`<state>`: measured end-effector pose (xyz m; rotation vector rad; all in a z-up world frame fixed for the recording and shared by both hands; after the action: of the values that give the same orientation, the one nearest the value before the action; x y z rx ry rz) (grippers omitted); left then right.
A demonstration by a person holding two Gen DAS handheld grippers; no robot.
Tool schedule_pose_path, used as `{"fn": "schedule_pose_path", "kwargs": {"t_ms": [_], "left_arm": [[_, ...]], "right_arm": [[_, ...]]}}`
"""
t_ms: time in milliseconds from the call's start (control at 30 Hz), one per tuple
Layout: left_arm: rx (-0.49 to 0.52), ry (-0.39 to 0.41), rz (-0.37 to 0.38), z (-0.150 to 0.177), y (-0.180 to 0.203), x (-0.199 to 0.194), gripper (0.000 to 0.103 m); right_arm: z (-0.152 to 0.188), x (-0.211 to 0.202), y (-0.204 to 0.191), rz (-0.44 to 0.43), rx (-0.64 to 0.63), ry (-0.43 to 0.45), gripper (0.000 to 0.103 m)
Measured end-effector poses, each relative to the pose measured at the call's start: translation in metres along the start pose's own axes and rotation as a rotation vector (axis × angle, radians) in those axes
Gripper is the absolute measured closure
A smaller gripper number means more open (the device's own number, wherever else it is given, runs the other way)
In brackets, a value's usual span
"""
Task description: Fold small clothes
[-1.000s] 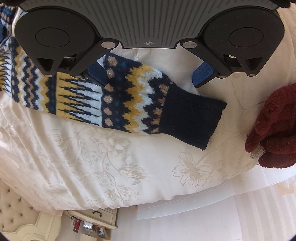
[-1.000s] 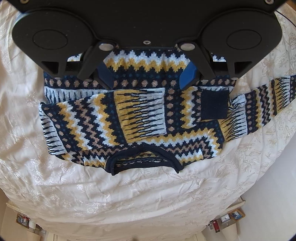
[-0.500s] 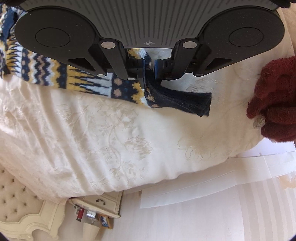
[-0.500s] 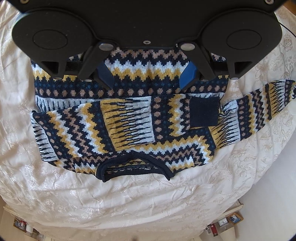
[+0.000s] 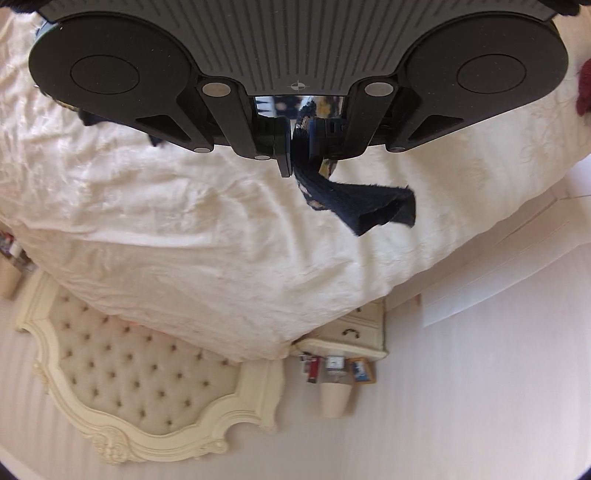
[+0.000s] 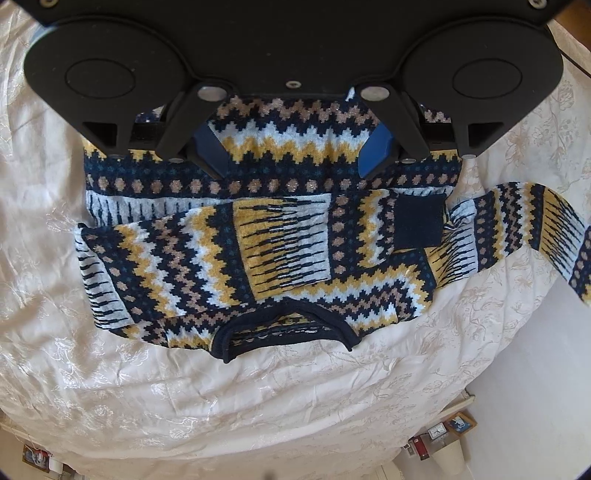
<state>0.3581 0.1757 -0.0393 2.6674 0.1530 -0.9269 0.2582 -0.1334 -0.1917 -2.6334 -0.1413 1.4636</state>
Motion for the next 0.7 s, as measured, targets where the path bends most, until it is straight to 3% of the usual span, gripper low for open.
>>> {"fn": "schedule_pose_path", "kwargs": {"t_ms": [167, 400, 533, 700], "left_arm": [[0.049, -0.052, 0.110, 0.036, 0.087, 0.022, 0.095], [0.148, -0.174, 0.205, 0.121, 0.187, 0.054, 0.095], [0.212, -0.217, 0.223, 0.154, 0.209, 0.056, 0.094], [0.269, -0.271, 0.185, 0.186, 0.192, 0.050, 0.094]], "right_arm": [[0.008, -0.011, 0.035, 0.008, 0.038, 0.006, 0.023], [0.018, -0.023, 0.080, 0.029, 0.076, -0.001, 0.023], [0.018, -0.026, 0.098, 0.035, 0.083, 0.004, 0.024], [0.003, -0.019, 0.105, 0.037, 0.074, 0.017, 0.024]]}}
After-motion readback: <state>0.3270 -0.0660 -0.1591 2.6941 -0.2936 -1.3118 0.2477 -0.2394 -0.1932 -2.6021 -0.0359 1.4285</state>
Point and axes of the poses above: each gripper's, at about its wrist camera, not at the fingertips, and x roughly the way its jaws point, y to its right, z to its underside, the point moved 8 cm from there along x, roughly the way its jaws point, and after that the axes turned 11 degrees about -x, right-handed, at the moved point
